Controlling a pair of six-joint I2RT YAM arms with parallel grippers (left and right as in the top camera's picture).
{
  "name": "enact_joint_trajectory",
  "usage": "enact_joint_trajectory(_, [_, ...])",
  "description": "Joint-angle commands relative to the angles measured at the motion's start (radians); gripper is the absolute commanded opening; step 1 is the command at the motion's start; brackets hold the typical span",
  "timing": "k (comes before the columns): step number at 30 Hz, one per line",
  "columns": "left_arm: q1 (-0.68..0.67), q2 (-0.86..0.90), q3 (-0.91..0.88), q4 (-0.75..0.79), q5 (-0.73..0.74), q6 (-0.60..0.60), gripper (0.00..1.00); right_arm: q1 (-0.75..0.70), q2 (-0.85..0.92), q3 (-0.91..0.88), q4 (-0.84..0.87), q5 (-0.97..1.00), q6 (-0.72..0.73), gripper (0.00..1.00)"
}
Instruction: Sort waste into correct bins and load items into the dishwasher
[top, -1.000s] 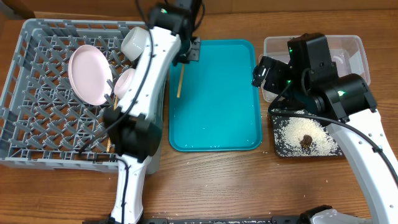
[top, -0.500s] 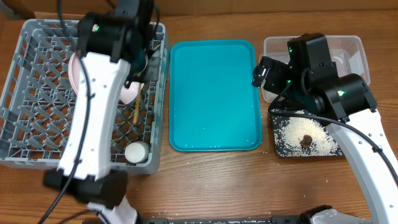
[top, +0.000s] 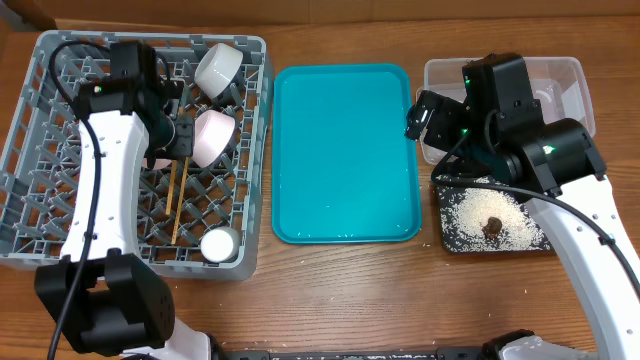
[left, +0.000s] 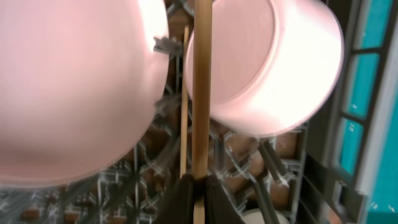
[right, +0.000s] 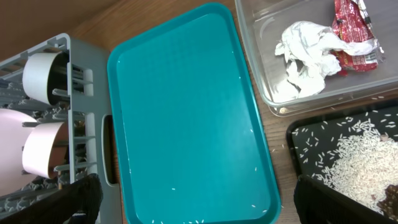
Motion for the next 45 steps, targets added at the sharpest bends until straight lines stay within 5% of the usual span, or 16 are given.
enact_joint_trajectory(1, [0.024,-0.009,-0.101,0.095,0.076,0.116,0.04,-0.003,-0.002,-0.003,0.006,0.007,-0.001,1.00])
enact_joint_trajectory(4, [0.024,-0.009,-0.139,0.127,0.076,0.117,0.09,-0.003,-0.002,-0.003,0.006,0.007,-0.001,1.00])
enact_joint_trajectory(9, [0.025,-0.009,-0.152,0.138,0.056,0.018,0.46,-0.003,-0.002,-0.003,0.006,0.007,-0.001,1.00])
enact_joint_trajectory(16, [0.024,-0.009,-0.108,0.114,0.046,-0.183,0.42,-0.003,-0.002,-0.003,0.006,0.007,-0.001,1.00])
enact_joint_trajectory(22, [0.022,-0.011,0.217,-0.116,0.167,-0.190,0.39,-0.003,-0.002,-0.003,0.006,0.007,-0.001,1.00])
enact_joint_trajectory(26, [0.016,-0.011,0.445,-0.249,0.367,-0.228,0.51,-0.003,-0.002,-0.003,0.006,0.007,-0.001,1.00])
enact_joint_trajectory(28, [0.009,-0.011,0.484,-0.240,0.459,-0.235,1.00,-0.003,-0.002,-0.003,0.006,0.007,-0.001,1.00])
enact_joint_trajectory(45, [0.008,-0.008,0.490,-0.178,0.454,-0.267,1.00,-0.003,-0.002,-0.003,-0.003,0.010,-0.002,1.00])
